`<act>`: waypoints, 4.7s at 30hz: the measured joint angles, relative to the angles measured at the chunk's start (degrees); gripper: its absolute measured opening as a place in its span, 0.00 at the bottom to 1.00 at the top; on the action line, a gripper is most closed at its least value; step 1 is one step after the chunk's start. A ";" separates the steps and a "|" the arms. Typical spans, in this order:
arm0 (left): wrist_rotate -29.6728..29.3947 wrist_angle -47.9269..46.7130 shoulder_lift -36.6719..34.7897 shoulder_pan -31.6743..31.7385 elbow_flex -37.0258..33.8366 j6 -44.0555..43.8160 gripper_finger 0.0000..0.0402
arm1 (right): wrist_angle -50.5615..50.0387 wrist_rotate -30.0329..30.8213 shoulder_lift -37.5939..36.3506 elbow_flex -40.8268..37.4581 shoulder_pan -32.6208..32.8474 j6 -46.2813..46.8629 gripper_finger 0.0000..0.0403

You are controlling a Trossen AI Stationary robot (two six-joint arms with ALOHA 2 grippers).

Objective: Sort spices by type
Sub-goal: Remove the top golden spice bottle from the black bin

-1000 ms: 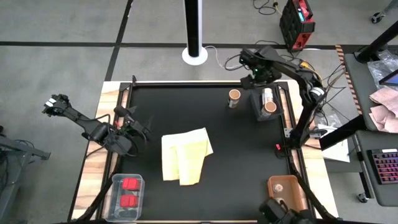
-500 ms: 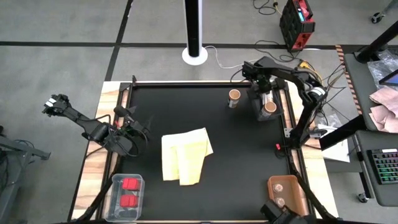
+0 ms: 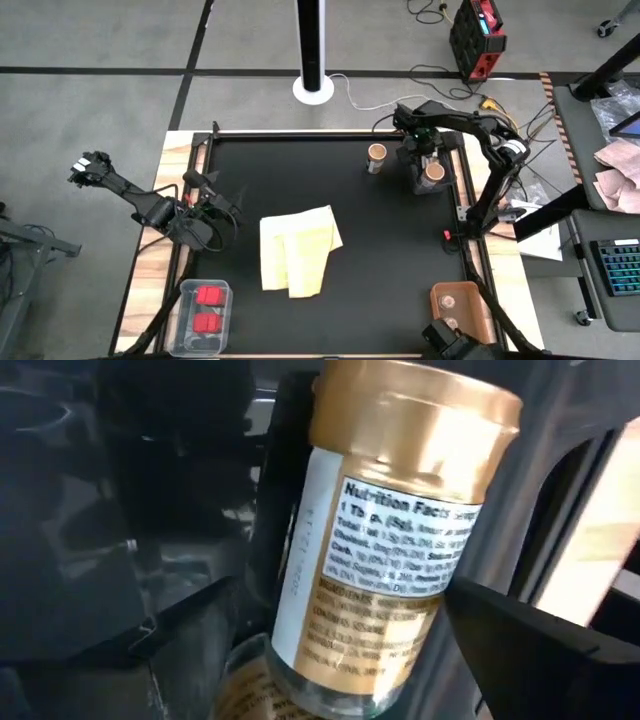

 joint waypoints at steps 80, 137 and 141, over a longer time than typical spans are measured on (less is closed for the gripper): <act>-0.04 0.08 0.00 0.00 0.00 -0.29 0.77 | 73.85 45.42 -25.46 -32.75 63.58 -2.45 0.66; -0.03 0.04 0.00 -0.01 0.00 -0.29 0.77 | 103.86 48.68 7.03 -35.00 67.51 -6.12 0.87; -0.02 0.02 0.00 -0.02 0.00 -0.29 0.77 | 103.67 48.65 5.91 -35.00 67.73 -6.81 0.88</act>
